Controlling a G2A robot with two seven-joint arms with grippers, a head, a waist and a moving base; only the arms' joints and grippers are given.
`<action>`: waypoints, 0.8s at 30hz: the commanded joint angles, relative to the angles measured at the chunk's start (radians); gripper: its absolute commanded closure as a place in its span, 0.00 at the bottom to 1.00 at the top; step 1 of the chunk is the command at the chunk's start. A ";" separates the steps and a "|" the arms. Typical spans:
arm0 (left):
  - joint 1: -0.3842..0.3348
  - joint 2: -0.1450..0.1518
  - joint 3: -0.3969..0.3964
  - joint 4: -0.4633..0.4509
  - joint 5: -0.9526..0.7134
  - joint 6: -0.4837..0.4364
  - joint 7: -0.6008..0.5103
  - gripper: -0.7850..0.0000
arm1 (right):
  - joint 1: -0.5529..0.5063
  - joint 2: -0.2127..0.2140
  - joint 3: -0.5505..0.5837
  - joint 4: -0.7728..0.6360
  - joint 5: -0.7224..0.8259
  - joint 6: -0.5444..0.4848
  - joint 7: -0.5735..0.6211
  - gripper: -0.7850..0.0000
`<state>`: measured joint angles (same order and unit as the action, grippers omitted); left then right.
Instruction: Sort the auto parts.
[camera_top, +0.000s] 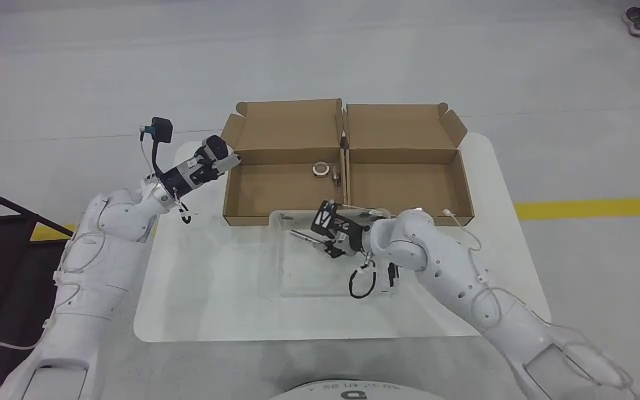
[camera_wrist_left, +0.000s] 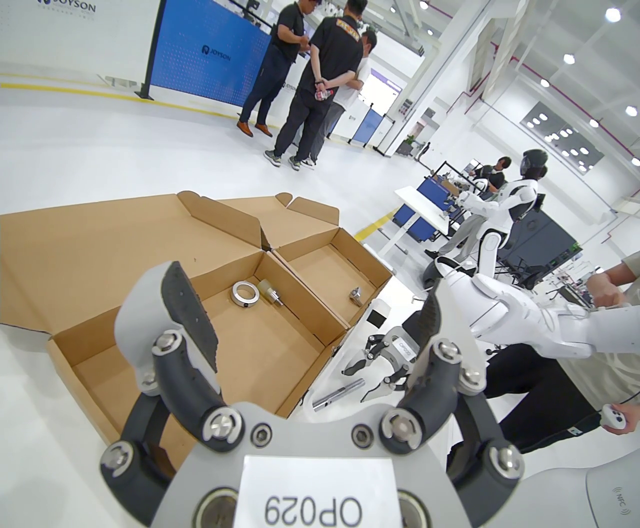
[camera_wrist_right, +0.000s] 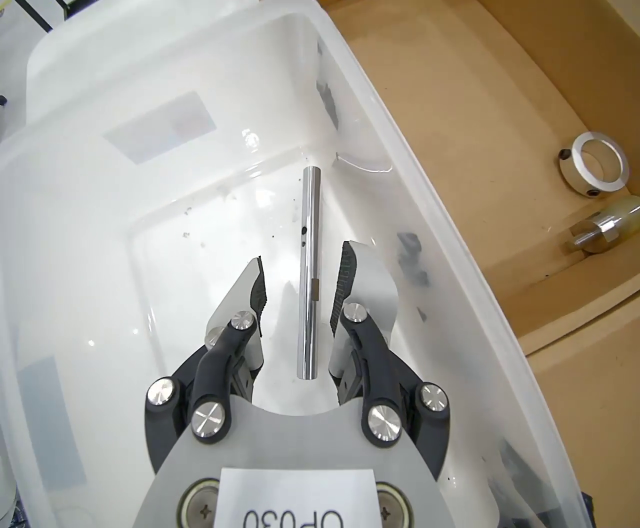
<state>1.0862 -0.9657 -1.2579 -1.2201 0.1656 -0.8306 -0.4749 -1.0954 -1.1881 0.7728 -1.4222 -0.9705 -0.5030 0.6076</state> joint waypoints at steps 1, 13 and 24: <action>0.000 0.000 0.000 0.000 0.000 0.000 0.000 0.00 | 0.009 -0.005 -0.010 0.021 0.005 0.004 0.005 0.60; 0.000 0.000 0.000 0.000 0.000 0.000 0.000 0.00 | 0.035 -0.025 -0.043 0.068 0.007 0.030 0.021 0.65; 0.000 0.000 0.000 0.000 0.000 0.000 0.000 0.00 | 0.042 -0.034 -0.059 0.089 -0.019 0.062 0.046 0.73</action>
<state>1.0862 -0.9657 -1.2579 -1.2201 0.1656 -0.8306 -0.4749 -1.0533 -1.2223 0.7134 -1.3342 -0.9911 -0.4398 0.6531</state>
